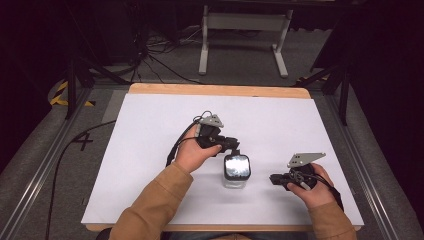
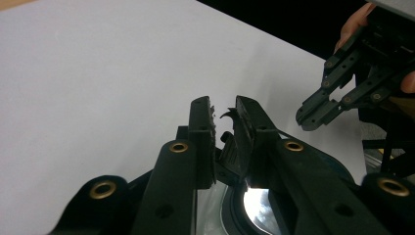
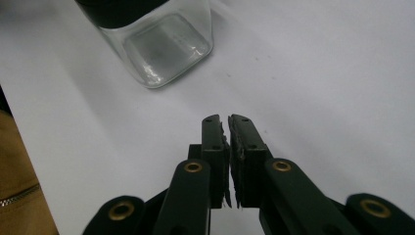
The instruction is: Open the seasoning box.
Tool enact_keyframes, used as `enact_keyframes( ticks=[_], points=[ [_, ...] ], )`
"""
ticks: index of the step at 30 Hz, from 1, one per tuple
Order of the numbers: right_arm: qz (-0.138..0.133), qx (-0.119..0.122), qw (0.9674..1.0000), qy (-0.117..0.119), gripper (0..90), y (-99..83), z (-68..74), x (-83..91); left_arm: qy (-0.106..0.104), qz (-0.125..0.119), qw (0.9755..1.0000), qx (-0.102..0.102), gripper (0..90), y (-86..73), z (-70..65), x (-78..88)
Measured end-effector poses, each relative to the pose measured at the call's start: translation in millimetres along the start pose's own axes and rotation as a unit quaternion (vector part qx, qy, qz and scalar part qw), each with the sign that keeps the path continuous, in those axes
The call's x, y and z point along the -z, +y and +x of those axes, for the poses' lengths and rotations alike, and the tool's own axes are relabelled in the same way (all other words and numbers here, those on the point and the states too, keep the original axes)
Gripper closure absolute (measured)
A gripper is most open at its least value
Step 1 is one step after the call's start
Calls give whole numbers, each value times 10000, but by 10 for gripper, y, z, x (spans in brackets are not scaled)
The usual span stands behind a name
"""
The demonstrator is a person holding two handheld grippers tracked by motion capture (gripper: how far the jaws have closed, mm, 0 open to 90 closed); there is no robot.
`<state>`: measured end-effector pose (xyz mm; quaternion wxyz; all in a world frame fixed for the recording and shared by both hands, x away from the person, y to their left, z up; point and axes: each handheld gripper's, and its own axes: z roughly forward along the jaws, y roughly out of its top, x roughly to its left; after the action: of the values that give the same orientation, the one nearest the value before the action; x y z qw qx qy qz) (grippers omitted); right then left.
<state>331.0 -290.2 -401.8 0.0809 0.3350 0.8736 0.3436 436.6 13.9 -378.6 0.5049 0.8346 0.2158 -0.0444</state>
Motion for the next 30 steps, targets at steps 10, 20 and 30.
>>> enact_keyframes(
  ticks=[10, 20, 30],
  points=[
    [10, 50, 10000, 5, 853, 10, 10, -14, 69, 105, 9999, 11, 845, -27, -10, -42],
    [-17, 137, 9999, 33, 858, 46, 71, -7, 130, 137, 9998, 30, 896, -22, -40, -25],
    [-221, 377, 9988, 241, 889, 144, 233, -20, 44, 127, 9998, 127, 896, -37, -8, -19]
  ],
)
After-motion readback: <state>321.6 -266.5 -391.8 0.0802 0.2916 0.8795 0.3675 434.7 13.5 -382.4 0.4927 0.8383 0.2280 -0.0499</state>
